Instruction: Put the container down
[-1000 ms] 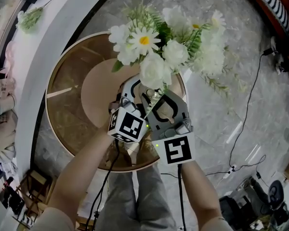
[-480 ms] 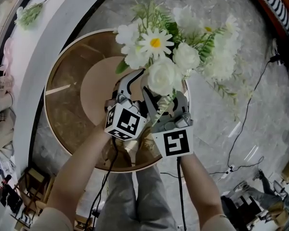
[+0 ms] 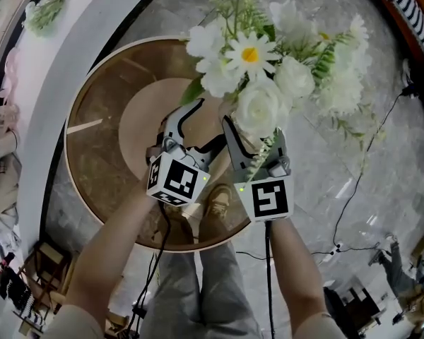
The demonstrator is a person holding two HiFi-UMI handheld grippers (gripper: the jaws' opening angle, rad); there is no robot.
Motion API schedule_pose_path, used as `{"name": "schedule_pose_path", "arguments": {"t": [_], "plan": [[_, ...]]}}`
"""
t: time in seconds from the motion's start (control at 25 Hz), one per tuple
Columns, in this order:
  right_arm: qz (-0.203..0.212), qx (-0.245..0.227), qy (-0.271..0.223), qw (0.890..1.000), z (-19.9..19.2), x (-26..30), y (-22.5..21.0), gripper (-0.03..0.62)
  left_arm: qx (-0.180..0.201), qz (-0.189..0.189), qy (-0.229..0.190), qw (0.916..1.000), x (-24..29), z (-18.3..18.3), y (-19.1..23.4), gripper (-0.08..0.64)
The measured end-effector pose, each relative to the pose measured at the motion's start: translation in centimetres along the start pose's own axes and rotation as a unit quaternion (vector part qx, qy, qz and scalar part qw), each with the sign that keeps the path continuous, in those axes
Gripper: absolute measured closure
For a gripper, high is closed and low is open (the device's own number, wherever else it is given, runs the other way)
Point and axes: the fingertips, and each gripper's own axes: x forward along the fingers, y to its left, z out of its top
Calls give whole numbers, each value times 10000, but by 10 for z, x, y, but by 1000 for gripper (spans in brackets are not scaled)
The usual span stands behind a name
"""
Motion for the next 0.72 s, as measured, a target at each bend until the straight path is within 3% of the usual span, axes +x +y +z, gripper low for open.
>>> {"name": "schedule_pose_path", "arguments": {"t": [0.48,0.72], "plan": [[-122,314,-100,9994,-5,-4,0,465,28,-120,43,9999,-2,-5,-4,207],[-194,159,-177,9995,-4,-5,1,462,57,-148,-59,9999,-8,2,-6,207]]}}
